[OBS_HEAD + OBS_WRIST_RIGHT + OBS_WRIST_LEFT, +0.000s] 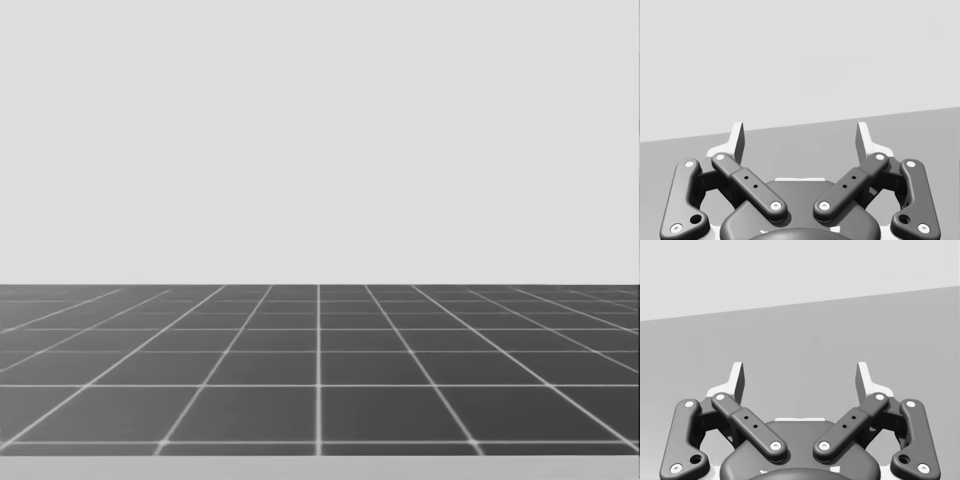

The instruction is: Grasp the gelatin box and hold it up.

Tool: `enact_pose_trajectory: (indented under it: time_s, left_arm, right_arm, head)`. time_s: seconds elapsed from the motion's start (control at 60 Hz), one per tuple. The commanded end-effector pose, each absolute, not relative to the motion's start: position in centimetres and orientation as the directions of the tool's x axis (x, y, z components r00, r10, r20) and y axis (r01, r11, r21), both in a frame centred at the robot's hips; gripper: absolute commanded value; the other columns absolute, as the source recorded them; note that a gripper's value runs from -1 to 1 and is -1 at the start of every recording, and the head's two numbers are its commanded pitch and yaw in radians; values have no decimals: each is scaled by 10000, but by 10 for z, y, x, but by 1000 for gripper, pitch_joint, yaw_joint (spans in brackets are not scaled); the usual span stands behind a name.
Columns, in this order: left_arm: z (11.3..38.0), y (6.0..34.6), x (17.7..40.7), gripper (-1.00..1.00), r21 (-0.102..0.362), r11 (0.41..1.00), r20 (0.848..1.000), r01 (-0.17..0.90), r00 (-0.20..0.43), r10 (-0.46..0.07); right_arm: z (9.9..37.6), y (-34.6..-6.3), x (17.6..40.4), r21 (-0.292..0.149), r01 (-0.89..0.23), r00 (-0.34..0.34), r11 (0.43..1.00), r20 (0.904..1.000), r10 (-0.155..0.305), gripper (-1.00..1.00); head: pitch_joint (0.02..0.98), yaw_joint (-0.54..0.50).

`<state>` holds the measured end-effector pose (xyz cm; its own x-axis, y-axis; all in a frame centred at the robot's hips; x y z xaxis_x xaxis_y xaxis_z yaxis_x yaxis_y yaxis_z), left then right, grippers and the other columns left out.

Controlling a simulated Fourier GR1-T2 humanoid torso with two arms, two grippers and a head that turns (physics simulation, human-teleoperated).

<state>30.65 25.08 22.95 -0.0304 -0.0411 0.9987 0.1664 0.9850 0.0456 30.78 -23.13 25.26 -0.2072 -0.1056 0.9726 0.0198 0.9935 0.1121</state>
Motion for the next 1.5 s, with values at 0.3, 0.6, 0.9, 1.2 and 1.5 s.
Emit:
enact_pose_trajectory:
  time_s: [0.3,0.6,0.9,1.2,1.5]
  left_arm:
    - [229,251,307,-1000,490,9856,9985,1616,-319,-444]
    - [229,252,308,-1000,526,9853,9984,1625,-310,-482]
    - [230,252,308,-1000,518,9855,9984,1617,-301,-475]
    - [239,255,304,-1000,14,9775,10000,2110,-98,6]
    - [258,278,279,-1000,286,9163,9987,3995,281,-435]
  right_arm:
    - [252,-233,310,1293,323,-1784,9911,9764,-1216,-1000]
    - [251,-233,310,1015,347,-1746,9942,9801,-940,-1000]
    - [250,-228,311,758,270,-1603,9968,9845,-705,-1000]
    - [250,-227,310,690,267,-1586,9973,9853,-639,-1000]
    - [249,-224,310,589,246,-1563,9980,9862,-544,-1000]
  head:
    - [242,8]
    - [605,150]
    - [796,406]
    - [809,418]
    - [798,405]
